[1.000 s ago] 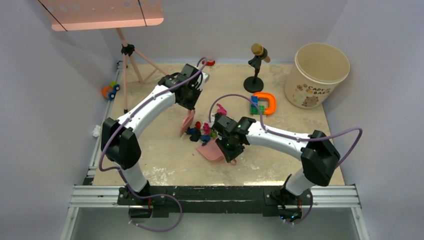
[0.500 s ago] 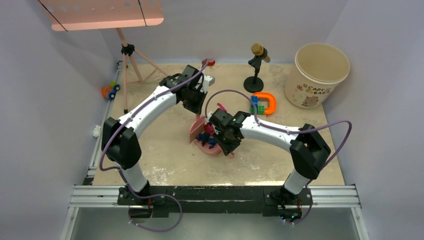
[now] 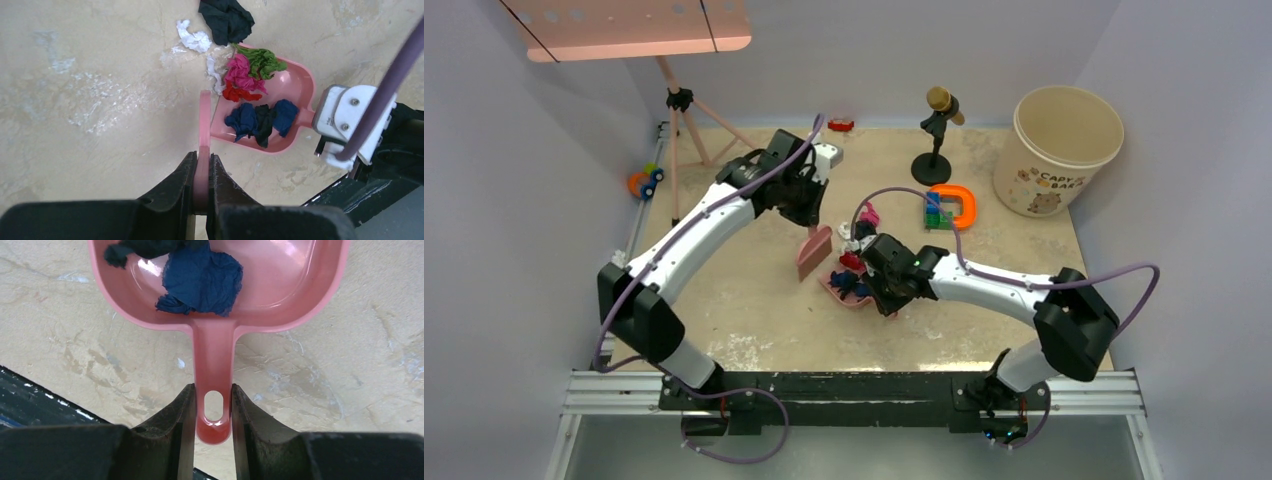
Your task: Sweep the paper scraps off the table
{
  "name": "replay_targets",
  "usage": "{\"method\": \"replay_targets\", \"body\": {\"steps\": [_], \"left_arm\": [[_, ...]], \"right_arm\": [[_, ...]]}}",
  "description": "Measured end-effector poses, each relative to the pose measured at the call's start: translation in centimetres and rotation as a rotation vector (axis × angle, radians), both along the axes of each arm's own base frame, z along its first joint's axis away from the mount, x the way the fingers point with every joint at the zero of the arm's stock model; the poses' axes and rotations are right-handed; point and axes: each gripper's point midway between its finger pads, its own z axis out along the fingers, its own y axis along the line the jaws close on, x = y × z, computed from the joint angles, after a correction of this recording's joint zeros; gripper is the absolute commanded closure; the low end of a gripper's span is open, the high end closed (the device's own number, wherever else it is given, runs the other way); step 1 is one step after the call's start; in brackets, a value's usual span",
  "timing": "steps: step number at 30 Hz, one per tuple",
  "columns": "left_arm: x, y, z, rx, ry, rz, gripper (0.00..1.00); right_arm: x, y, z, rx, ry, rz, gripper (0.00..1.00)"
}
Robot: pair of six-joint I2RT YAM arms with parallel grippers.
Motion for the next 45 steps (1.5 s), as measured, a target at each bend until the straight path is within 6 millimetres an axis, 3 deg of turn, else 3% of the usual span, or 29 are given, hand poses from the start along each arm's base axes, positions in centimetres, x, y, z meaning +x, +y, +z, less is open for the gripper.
{"method": "replay_targets", "body": {"steps": [8, 17, 22, 29, 36, 39, 45], "left_arm": [[-0.8, 2.6, 6.8, -0.055, -0.22, 0.064, 1.0], [0.6, 7.8, 5.9, 0.08, -0.32, 0.288, 1.0], [0.3, 9.8, 7.3, 0.089, -0.401, 0.37, 1.0], [0.7, 10.2, 8.1, 0.076, -0.434, 0.403, 1.0], [0.7, 9.9, 7.9, 0.072, -0.425, 0.394, 1.0], [0.7, 9.7, 7.7, 0.07, -0.416, 0.386, 1.0], [0.8, 9.3, 7.2, 0.066, -0.399, 0.37, 1.0]], "right_arm": [[-0.2, 0.6, 2.0, 0.112, -0.088, -0.019, 1.0], [-0.3, 0.5, 6.0, 0.241, -0.22, -0.045, 1.0], [0.1, -0.4, 8.5, 0.289, -0.29, -0.094, 1.0], [0.2, -3.1, 12.5, 0.305, -0.362, -0.205, 1.0], [1.0, -5.6, 20.8, 0.367, -0.472, -0.327, 1.0], [2.1, -7.9, 23.6, 0.367, -0.503, -0.411, 1.0], [5.0, -14.4, 27.5, 0.293, -0.56, -0.627, 1.0]]}}
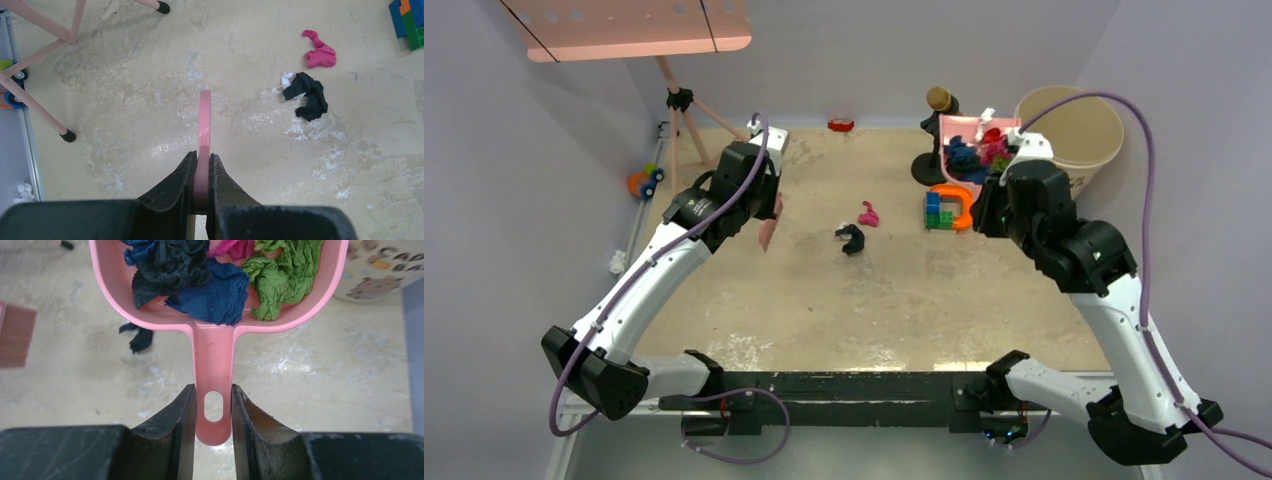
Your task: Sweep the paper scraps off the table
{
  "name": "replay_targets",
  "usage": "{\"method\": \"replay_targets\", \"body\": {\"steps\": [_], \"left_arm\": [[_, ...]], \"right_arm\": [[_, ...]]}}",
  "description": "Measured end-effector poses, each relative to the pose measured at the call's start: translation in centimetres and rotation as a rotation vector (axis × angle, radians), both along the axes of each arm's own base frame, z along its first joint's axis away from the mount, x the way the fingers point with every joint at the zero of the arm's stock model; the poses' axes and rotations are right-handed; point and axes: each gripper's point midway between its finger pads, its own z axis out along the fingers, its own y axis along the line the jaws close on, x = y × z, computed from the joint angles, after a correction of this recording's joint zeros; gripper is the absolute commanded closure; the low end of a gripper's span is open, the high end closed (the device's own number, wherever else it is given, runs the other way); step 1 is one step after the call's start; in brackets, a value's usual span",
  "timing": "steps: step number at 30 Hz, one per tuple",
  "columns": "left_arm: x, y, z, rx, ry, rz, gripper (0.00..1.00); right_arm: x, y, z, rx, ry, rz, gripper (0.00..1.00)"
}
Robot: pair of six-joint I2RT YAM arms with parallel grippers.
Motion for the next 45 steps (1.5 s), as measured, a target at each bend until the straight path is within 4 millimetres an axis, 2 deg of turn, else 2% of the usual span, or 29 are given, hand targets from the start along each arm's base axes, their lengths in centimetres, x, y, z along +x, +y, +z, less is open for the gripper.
{"method": "replay_targets", "body": {"steps": [3, 4, 9, 14, 17, 28, 33, 36, 41, 45], "left_arm": [[0.0, -0.2, -0.2, -0.001, 0.007, -0.006, 1.0], [0.0, -0.2, -0.3, -0.002, 0.01, -0.008, 1.0], [0.0, -0.4, -0.5, -0.004, 0.017, -0.015, 1.0], [0.0, -0.4, -0.5, -0.004, 0.018, -0.016, 1.0], [0.0, -0.4, -0.5, -0.005, 0.019, -0.017, 1.0], [0.1, -0.7, -0.8, -0.008, 0.031, -0.028, 1.0], [0.1, -0.9, -1.0, -0.009, 0.037, -0.032, 1.0], [0.1, -0.9, -1.1, -0.007, 0.041, -0.033, 1.0], [0.1, -1.0, -1.3, -0.007, 0.048, -0.038, 1.0], [0.1, -1.1, -1.4, -0.007, 0.05, -0.039, 1.0]], "right_arm": [[1.8, -2.2, 2.3, -0.017, -0.009, -0.079, 1.0], [2.4, -2.3, 3.0, -0.02, -0.009, -0.081, 1.0], [6.6, -7.5, 5.4, 0.0, -0.007, -0.23, 1.0], [10.3, -12.2, 5.6, 0.086, 0.003, -0.316, 1.0], [12.2, -13.8, 5.0, 0.204, -0.015, -0.317, 1.0], [17.8, -17.0, -0.3, 1.001, -0.192, -0.217, 1.0], [18.2, -17.6, -1.2, 1.223, -0.272, -0.154, 1.0], [17.9, -17.2, -0.6, 1.303, -0.308, -0.1, 1.0], [17.3, -16.8, 2.2, 1.379, -0.387, 0.012, 1.0], [16.7, -16.5, 3.6, 1.418, -0.416, 0.066, 1.0]]}}
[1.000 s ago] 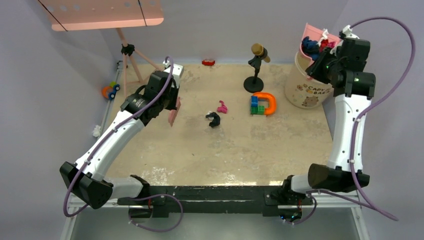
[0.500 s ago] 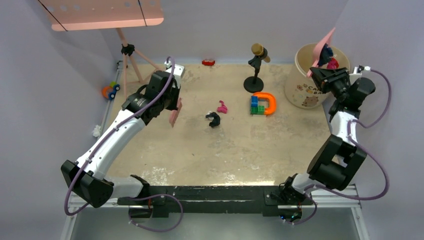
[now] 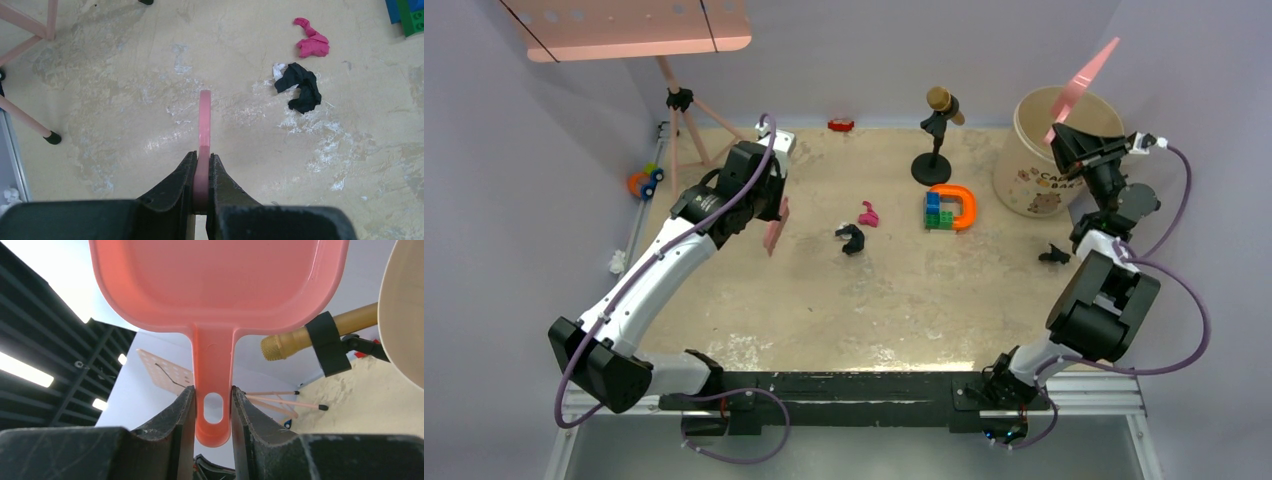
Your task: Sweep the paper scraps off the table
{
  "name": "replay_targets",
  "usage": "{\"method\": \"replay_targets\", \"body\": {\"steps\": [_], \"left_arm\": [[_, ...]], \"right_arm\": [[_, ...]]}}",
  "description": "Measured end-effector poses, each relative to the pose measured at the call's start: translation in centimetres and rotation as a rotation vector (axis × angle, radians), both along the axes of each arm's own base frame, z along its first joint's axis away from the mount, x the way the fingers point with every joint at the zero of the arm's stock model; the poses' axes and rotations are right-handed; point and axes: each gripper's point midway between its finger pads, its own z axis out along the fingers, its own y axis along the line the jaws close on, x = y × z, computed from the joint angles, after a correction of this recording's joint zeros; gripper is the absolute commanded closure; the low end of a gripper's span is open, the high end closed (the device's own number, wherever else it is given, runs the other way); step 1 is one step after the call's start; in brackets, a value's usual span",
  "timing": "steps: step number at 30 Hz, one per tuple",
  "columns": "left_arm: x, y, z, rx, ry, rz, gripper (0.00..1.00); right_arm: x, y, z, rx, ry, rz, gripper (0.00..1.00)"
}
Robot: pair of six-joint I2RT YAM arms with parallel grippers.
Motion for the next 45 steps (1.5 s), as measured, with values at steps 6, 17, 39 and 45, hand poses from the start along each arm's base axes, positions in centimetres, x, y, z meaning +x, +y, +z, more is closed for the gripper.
{"method": "replay_targets", "body": {"steps": [6, 17, 39, 45], "left_arm": [[-0.1, -0.1, -0.1, -0.002, 0.005, -0.005, 1.0], [-0.3, -0.6, -0.3, -0.016, 0.02, -0.028, 1.0], [-5.5, -21.7, -1.2, -0.768, 0.336, -0.38, 1.0], [-6.3, -32.5, -3.1, -0.912, 0.431, -0.409, 1.0]], "right_arm": [[-0.4, 0.1, -1.6, 0.063, 0.015, 0.018, 1.0], [0.3, 0.1, -1.5, -0.094, 0.119, -0.037, 1.0], [-11.4, 9.3, 2.9, -0.918, 0.23, -0.295, 1.0], [-15.8, 8.0, 6.2, -0.957, 0.162, -0.463, 1.0]]}}
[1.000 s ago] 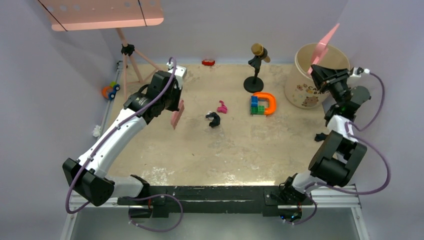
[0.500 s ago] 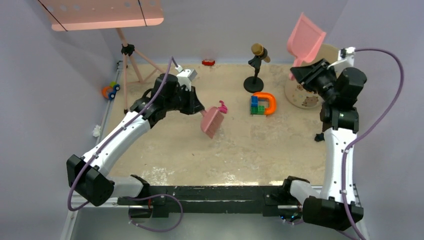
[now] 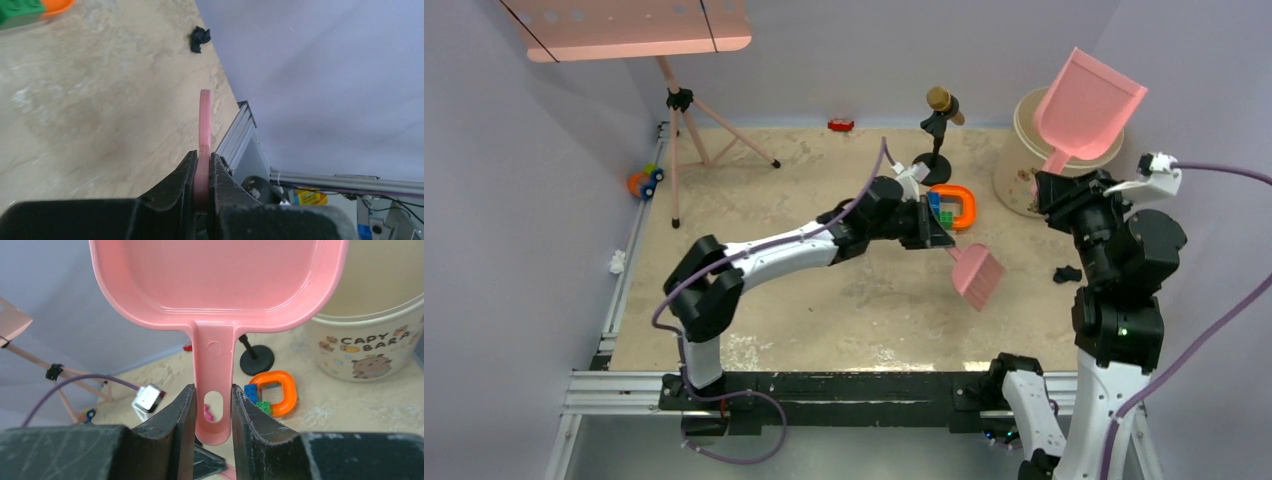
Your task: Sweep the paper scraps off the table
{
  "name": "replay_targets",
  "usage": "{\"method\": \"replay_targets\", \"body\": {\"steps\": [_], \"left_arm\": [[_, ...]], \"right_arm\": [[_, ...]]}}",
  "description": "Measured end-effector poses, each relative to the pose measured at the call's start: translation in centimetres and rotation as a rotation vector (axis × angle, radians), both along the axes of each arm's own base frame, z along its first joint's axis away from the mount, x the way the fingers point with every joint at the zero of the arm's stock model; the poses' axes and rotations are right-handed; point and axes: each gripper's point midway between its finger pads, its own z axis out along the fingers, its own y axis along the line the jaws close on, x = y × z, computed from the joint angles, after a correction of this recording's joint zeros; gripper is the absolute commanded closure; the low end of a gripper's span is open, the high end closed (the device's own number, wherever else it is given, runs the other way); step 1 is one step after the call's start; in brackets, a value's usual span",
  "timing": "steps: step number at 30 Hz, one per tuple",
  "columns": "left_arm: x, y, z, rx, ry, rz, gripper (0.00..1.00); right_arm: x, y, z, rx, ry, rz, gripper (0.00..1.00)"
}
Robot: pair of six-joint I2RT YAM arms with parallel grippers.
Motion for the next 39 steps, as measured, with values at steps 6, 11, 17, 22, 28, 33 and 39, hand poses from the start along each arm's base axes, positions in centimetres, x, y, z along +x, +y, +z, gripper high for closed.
{"method": "replay_targets", "body": {"steps": [6, 11, 17, 22, 28, 33, 39], "left_arm": [[-0.4, -9.3, -1.3, -0.137, 0.002, 0.027, 1.0], [-0.2, -15.6, -1.8, -0.25, -0.044, 0.088, 1.0], [1.1, -20.4, -2.3, -0.323, -0.063, 0.171, 1.0], [3.3, -21.4, -3.1, -0.27, 0.01, 0.306, 1.0], [5.3, -21.0, -5.9, -0.189, 0.026, 0.412, 1.0], [5.4, -20.0, -11.6, -0.061, 0.099, 0.459, 1.0], [5.6, -19.3, -13.3, -0.016, 0.13, 0.478, 1.0]], "right_arm": [[-3.1, -0.9, 2.0, -0.02, -0.097, -0.087, 1.0], [-3.1, -1.1, 2.0, -0.018, -0.097, -0.098, 1.0], [-2.9, -1.4, 1.9, -0.017, -0.09, -0.112, 1.0], [-2.9, -1.4, 1.9, -0.018, -0.089, -0.112, 1.0], [-2.5, -1.5, 1.7, -0.017, -0.08, -0.111, 1.0], [-2.2, -1.5, 1.7, -0.016, -0.077, -0.111, 1.0], [-2.0, -1.5, 1.8, -0.016, -0.08, -0.111, 1.0]]}}
